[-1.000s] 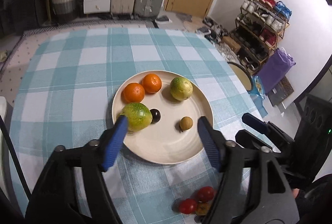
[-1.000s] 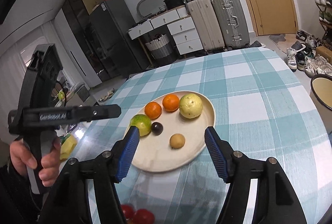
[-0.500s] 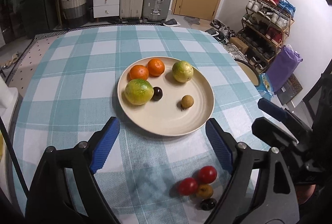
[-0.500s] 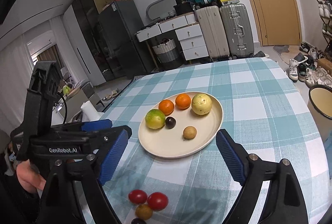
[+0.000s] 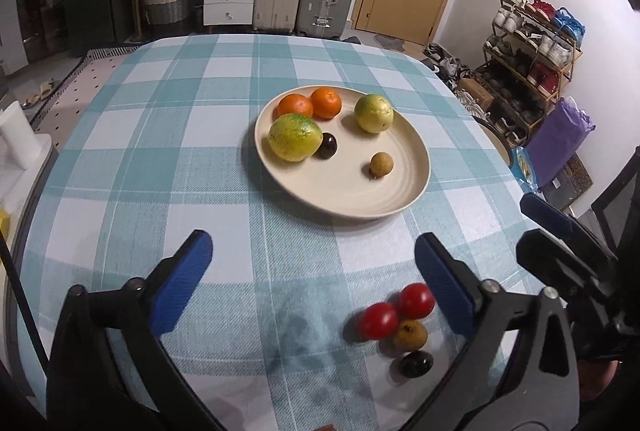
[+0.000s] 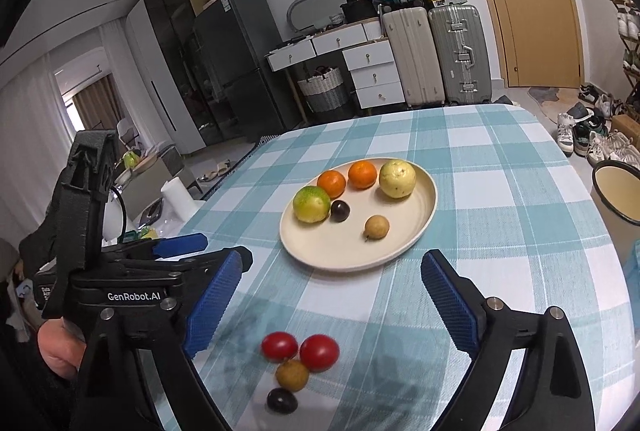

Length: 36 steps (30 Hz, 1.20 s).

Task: Organize fruits
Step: 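Lift both open tools away from the plate, then lower the right tool onto the second dark plum and close it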

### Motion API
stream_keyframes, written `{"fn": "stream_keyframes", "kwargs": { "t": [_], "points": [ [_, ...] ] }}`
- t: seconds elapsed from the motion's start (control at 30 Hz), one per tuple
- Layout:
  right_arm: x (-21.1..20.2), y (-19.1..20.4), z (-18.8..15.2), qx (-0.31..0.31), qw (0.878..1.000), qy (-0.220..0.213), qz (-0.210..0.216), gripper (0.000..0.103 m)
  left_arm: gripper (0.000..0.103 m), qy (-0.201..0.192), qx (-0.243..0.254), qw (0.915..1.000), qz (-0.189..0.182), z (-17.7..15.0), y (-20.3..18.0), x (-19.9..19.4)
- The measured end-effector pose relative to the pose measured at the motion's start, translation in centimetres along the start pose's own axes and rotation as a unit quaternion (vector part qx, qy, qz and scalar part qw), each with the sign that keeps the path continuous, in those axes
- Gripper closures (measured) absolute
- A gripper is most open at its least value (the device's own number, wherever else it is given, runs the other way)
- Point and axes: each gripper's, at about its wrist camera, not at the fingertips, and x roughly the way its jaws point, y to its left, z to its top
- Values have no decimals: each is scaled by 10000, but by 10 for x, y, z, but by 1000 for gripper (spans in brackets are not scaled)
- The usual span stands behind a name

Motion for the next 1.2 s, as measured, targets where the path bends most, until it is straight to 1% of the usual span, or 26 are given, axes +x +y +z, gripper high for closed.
{"fn": "stream_keyframes", "kwargs": {
  "t": [0.1, 0.43, 0.6, 0.77, 0.93, 1.2],
  "points": [
    [-3, 3, -6, 2, 10000, 18, 10, 8, 2, -15, 36, 10000, 30, -9, 1, -2],
    [-10, 12, -32, -30, 9998, 190, 29, 5, 1, 195, -142, 9997, 6, -42, 13, 1],
    [-11, 16, -50, -38, 9993, 361, 74, 4, 1, 261, -234, 9994, 33, -56, 21, 4],
    [-10, 20, -68, -111, 9985, 528, 86, 4, 1, 335, -289, 9990, 39, -66, 28, 6],
    [-7, 24, -82, -177, 9975, 678, 111, 4, 1, 318, -314, 9990, 53, -72, 32, 5],
    [1, 35, -98, -272, 9957, 874, 133, 4, 1, 340, -205, 9992, 15, -80, 27, 2]
  ]
}}
